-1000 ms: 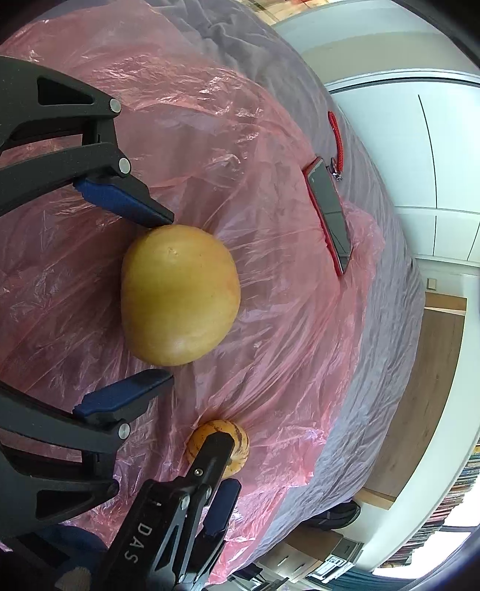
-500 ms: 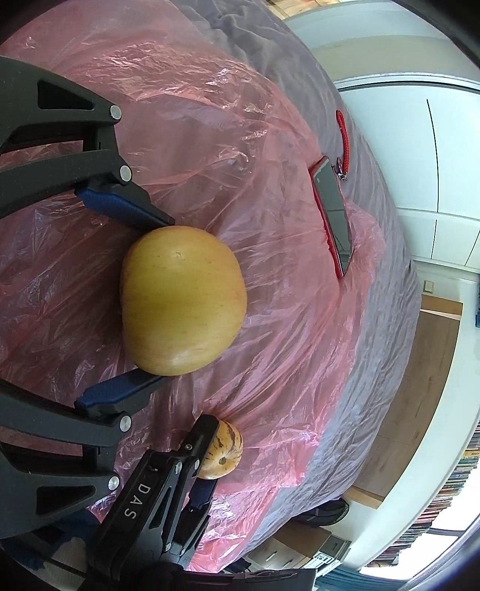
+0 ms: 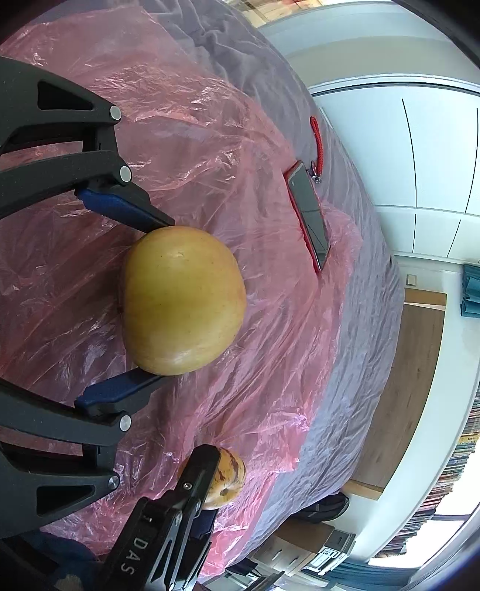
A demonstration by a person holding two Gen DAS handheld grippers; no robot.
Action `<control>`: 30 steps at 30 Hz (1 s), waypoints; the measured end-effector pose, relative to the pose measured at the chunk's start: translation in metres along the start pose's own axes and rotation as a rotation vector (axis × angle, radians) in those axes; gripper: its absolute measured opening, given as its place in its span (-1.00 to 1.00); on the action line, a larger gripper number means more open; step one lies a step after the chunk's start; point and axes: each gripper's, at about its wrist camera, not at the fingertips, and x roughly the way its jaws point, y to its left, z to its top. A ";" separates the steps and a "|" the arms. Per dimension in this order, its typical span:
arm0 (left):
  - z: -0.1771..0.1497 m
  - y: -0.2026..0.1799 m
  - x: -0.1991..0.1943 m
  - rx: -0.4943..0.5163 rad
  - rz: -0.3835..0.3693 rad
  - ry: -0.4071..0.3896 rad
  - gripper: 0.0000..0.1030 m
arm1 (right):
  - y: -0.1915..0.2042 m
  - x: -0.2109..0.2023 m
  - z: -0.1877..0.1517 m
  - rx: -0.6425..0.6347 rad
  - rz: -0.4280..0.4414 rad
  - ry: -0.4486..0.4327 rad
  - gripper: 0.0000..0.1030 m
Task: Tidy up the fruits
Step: 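Grasp the pale yellow grapefruit with the left tool while the right tool grasps the striped fruit, then lift and carry the grapefruit and striped fruit over the green tray with both tools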
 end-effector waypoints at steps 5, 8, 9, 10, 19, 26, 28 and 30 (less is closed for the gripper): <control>0.001 -0.006 -0.022 -0.015 -0.011 -0.021 0.30 | 0.005 -0.043 -0.006 0.003 -0.006 -0.016 0.19; -0.002 -0.009 -0.038 -0.031 -0.012 -0.025 0.30 | 0.006 -0.071 -0.012 0.008 -0.013 -0.017 0.19; -0.003 -0.010 -0.042 -0.030 -0.010 -0.026 0.30 | 0.007 -0.081 -0.015 0.009 -0.016 -0.018 0.19; -0.006 -0.011 -0.047 -0.029 -0.010 -0.025 0.30 | 0.007 -0.090 -0.019 0.014 -0.016 -0.018 0.19; -0.041 -0.022 -0.093 0.027 -0.033 0.021 0.30 | 0.017 -0.155 -0.070 0.049 0.007 0.026 0.19; -0.067 -0.036 -0.132 0.100 -0.056 0.044 0.30 | 0.016 -0.194 -0.114 0.093 -0.006 0.064 0.19; -0.073 -0.041 -0.143 0.119 -0.069 0.047 0.30 | 0.014 -0.205 -0.122 0.103 -0.015 0.066 0.19; -0.078 -0.049 -0.153 0.141 -0.087 0.050 0.30 | 0.012 -0.217 -0.131 0.113 -0.026 0.065 0.19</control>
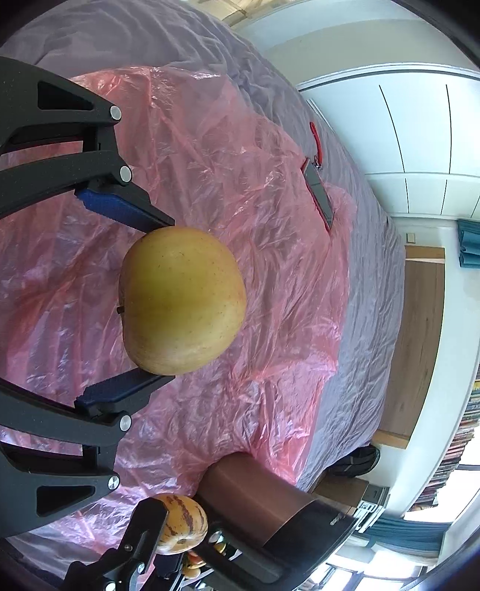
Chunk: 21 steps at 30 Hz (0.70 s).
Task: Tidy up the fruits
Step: 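Lift and carry the grapefruit and striped fruit over the green tray with both tools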
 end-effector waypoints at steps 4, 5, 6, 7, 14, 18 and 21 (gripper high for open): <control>-0.005 -0.023 -0.017 0.044 -0.047 0.002 0.30 | -0.010 -0.017 -0.011 0.028 -0.018 -0.007 0.19; -0.006 -0.029 -0.022 0.055 -0.059 0.003 0.30 | -0.013 -0.022 -0.014 0.036 -0.024 -0.010 0.19; -0.007 -0.035 -0.026 0.066 -0.070 0.003 0.30 | -0.016 -0.027 -0.017 0.041 -0.030 -0.012 0.19; -0.008 -0.042 -0.030 0.082 -0.084 0.002 0.30 | -0.021 -0.032 -0.020 0.050 -0.037 -0.016 0.19; -0.015 -0.090 -0.046 0.146 -0.171 0.021 0.30 | -0.064 -0.066 -0.041 0.124 -0.089 -0.050 0.19; -0.018 -0.117 -0.052 0.180 -0.215 0.032 0.30 | -0.094 -0.084 -0.053 0.176 -0.122 -0.077 0.19; -0.019 -0.140 -0.056 0.215 -0.251 0.039 0.30 | -0.120 -0.099 -0.063 0.218 -0.149 -0.098 0.19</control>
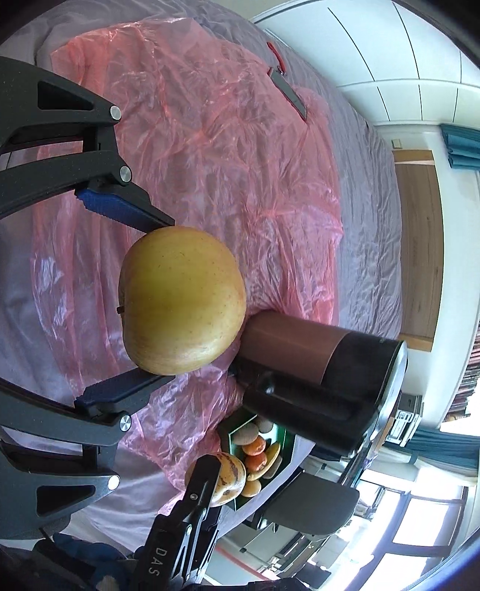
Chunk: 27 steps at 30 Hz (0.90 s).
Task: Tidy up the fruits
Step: 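Lift and carry the grapefruit and striped fruit over the green tray with both tools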
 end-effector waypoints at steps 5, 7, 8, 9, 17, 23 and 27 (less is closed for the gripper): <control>0.007 -0.040 0.008 0.059 -0.065 0.017 0.30 | -0.053 -0.016 -0.001 0.074 -0.053 -0.030 0.19; 0.011 -0.058 0.012 0.085 -0.090 0.023 0.30 | -0.074 -0.020 -0.002 0.099 -0.076 -0.040 0.19; 0.013 -0.067 0.015 0.098 -0.104 0.026 0.30 | -0.085 -0.022 -0.003 0.111 -0.088 -0.044 0.19; 0.015 -0.074 0.016 0.106 -0.114 0.029 0.30 | -0.096 -0.024 -0.003 0.123 -0.102 -0.049 0.19; 0.044 -0.137 0.044 0.167 -0.227 0.045 0.30 | -0.163 -0.024 -0.004 0.180 -0.172 -0.071 0.19; 0.080 -0.180 0.072 0.211 -0.252 0.008 0.30 | -0.204 -0.015 0.010 0.207 -0.202 -0.103 0.19; 0.103 -0.203 0.097 0.233 -0.253 -0.012 0.30 | -0.227 -0.007 0.022 0.218 -0.219 -0.126 0.19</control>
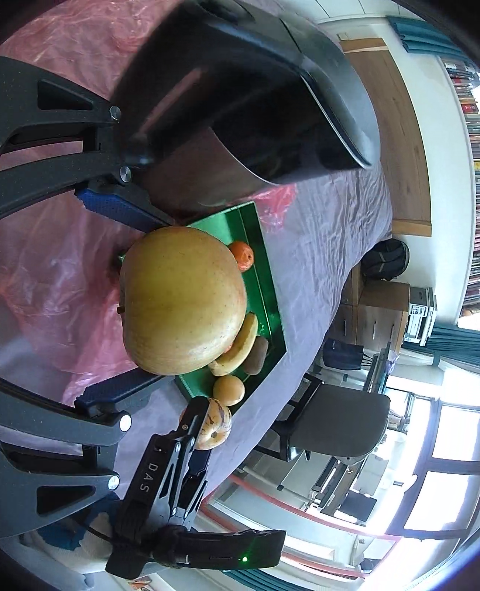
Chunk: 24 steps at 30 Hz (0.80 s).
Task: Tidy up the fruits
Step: 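Lift and carry the grapefruit and striped fruit over the green tray with both tools, then lower both fruits into the tray and open both tools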
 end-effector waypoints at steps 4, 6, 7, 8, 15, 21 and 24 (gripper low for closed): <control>0.024 -0.010 0.037 0.018 0.008 0.004 0.30 | -0.015 0.022 0.013 0.011 -0.015 -0.011 0.19; 0.032 -0.014 0.054 0.034 0.021 0.005 0.30 | -0.020 0.033 0.016 0.009 -0.022 -0.010 0.19; 0.036 -0.015 0.062 0.038 0.027 0.007 0.30 | -0.022 0.039 0.017 0.010 -0.027 -0.007 0.19; 0.040 -0.016 0.072 0.042 0.035 0.010 0.30 | -0.025 0.043 0.017 0.012 -0.031 -0.005 0.19; 0.056 -0.013 0.125 0.028 0.072 0.052 0.30 | -0.043 0.073 0.016 0.015 -0.058 0.012 0.19; 0.062 -0.012 0.160 0.034 0.086 0.096 0.30 | -0.049 0.087 0.011 0.012 -0.056 0.030 0.19; 0.058 -0.010 0.172 0.029 0.091 0.122 0.30 | -0.050 0.087 0.011 0.010 -0.051 0.021 0.19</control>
